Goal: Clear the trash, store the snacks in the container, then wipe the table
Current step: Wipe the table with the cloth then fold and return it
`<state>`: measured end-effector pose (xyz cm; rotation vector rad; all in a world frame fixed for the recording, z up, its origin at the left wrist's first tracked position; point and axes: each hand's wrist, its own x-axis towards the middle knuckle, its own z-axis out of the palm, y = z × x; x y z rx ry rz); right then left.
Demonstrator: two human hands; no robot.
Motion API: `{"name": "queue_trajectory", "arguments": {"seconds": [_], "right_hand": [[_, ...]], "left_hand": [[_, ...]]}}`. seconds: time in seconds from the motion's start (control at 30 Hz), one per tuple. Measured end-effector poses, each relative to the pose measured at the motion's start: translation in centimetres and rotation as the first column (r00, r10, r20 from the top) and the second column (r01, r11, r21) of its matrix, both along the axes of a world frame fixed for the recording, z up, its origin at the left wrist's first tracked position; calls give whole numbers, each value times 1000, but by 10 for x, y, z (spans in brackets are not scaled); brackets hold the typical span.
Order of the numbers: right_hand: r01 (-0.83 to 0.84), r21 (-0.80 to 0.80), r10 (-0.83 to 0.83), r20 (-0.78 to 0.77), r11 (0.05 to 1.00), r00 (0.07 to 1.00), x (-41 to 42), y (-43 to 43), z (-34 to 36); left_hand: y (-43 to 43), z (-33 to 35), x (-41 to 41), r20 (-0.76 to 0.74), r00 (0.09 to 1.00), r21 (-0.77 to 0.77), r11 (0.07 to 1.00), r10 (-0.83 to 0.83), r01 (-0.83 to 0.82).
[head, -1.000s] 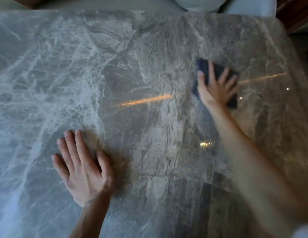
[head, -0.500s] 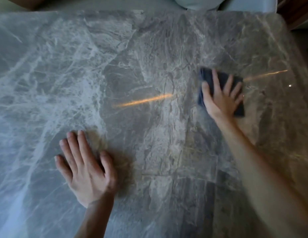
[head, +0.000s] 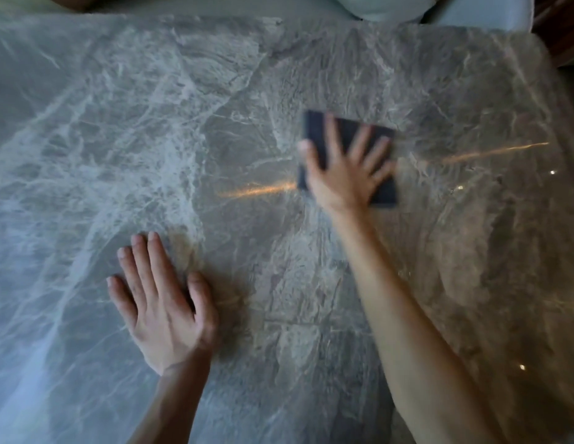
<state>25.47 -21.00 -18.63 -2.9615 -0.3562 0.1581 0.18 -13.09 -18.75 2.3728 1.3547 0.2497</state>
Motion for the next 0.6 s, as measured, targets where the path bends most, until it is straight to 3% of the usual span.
{"name": "queue_trajectory", "arguments": {"seconds": [0.03,0.07,0.1,0.13,0.17,0.2,0.23,0.27,0.33,0.4,0.47,0.53,0.6], "right_hand": [[-177,4,177,49,984,983,-30,14,-6],[-422,4,421,66,907,905,-68,10,-8],[-665,-1,663,83,747,744,-104,-14,-8],[-806,-11,806,41,591,590,-130,-50,-6],[-863,-47,864,-8,503,503,-134,-90,-1],[-867,-95,868,-38,490,495,-113,-125,4],[-814,-161,822,-20,559,569,-76,-149,6],[-690,-191,704,8,698,710,-33,-160,8],[-261,-126,268,38,957,963,56,-144,11],[-9,-66,8,-14,998,1000,114,-101,10],[-75,-67,74,-25,995,997,127,-63,1],[-269,-70,269,-13,961,963,110,-41,-3],[-504,-66,504,-18,861,864,75,-33,-2]], "left_hand": [[0,1,1,6,1000,-7,1000,2,-2],[0,3,2,8,1000,-16,1000,4,-4],[0,5,2,5,1000,-26,1000,4,-4],[-1,7,1,7,1000,-33,999,5,-5],[-1,7,1,12,1000,-39,999,11,-11],[-1,7,1,12,1000,-44,999,15,-15],[-1,7,3,8,1000,-44,999,18,-18],[0,7,3,7,1000,-40,999,23,-23],[0,5,3,13,1000,-37,999,28,-27],[1,3,2,34,999,-38,999,27,-26],[0,0,0,42,999,-29,999,25,-24],[0,0,-1,35,999,-10,1000,-7,8],[0,4,-3,45,997,-13,998,-60,60]]}}
